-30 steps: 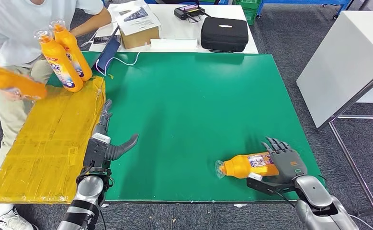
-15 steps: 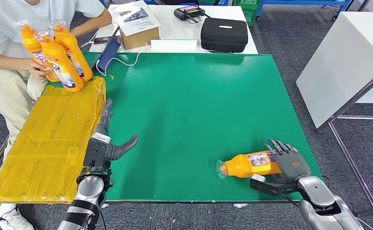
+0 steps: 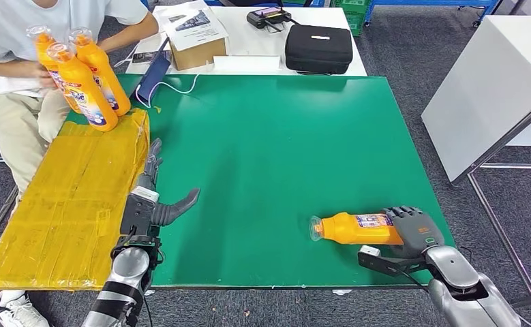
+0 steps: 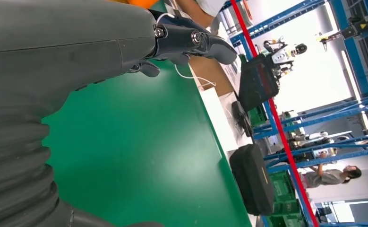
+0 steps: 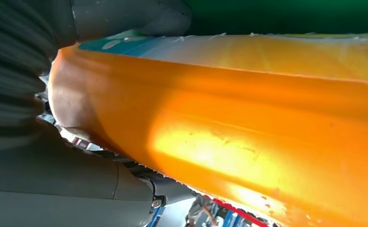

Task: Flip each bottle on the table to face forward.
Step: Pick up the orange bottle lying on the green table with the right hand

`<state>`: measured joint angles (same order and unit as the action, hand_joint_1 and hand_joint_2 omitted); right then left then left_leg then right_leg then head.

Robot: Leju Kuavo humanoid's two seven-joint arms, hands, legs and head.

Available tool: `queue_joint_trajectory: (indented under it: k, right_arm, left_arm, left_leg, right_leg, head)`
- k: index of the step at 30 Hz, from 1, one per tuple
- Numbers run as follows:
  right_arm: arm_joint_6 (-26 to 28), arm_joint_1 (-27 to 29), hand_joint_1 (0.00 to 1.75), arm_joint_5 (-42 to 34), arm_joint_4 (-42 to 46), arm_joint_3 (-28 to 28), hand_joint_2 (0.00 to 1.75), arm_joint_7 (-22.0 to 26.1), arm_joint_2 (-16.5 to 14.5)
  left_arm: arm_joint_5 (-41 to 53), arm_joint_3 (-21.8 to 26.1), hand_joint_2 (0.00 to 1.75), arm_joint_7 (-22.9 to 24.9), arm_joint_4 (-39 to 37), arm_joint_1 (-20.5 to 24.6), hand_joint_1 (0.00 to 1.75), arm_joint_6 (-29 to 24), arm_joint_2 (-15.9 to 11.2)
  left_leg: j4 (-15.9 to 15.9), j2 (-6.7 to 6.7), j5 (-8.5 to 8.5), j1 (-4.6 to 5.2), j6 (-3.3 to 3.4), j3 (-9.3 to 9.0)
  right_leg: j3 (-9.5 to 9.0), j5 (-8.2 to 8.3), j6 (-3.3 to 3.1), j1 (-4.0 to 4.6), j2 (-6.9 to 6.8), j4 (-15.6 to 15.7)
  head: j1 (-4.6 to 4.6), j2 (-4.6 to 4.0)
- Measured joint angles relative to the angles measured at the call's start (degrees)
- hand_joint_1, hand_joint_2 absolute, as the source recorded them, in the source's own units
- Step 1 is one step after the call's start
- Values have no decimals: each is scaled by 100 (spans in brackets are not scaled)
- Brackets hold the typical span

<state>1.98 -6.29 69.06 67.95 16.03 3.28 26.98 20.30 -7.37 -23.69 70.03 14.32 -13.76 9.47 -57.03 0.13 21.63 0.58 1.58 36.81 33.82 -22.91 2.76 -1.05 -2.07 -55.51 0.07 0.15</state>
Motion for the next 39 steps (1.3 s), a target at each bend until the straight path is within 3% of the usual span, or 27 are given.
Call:
queue_joint_trajectory:
  k: [7,15,22,28,39]
  right_arm:
    - [468,-261,175,-375,-147,206,175,346,-234]
    - [1748,-558,175,-1926,-86,-35,175,696,-1766]
    - [1784,-711,175,-2631,57,-338,175,947,-2472]
    - [1742,-758,175,-2701,64,-432,175,978,-2753]
    - [1716,-763,175,-2775,64,-508,175,1033,-2853]
  left_arm:
    - [-73,-98,175,7,-44,28,0,228,26]
    - [-184,-820,175,182,10,27,0,1238,72]
    - [-247,-1425,175,237,20,115,0,1444,58]
    - [-288,-1635,175,245,22,140,0,1467,29]
    - [-299,-1730,175,249,22,163,0,1506,1]
  left_leg:
    - [1,4,0,-5,-2,4]
    - [1,5,-8,-11,-9,20]
    - [1,0,-7,-6,-8,38]
    - [1,-1,-6,-5,-7,40]
    - [1,0,-6,-6,-8,42]
  right_leg:
    - [2,1,-1,6,4,-2]
    - [19,-1,-6,9,0,-7]
    - [28,-2,-5,5,-2,-7]
    - [31,-2,-5,5,-2,-6]
    - [33,-2,-5,5,-2,-6]
  head:
    - [0,0]
    - [-2,0]
    - [1,0]
    - [-2,0]
    - [0,0]
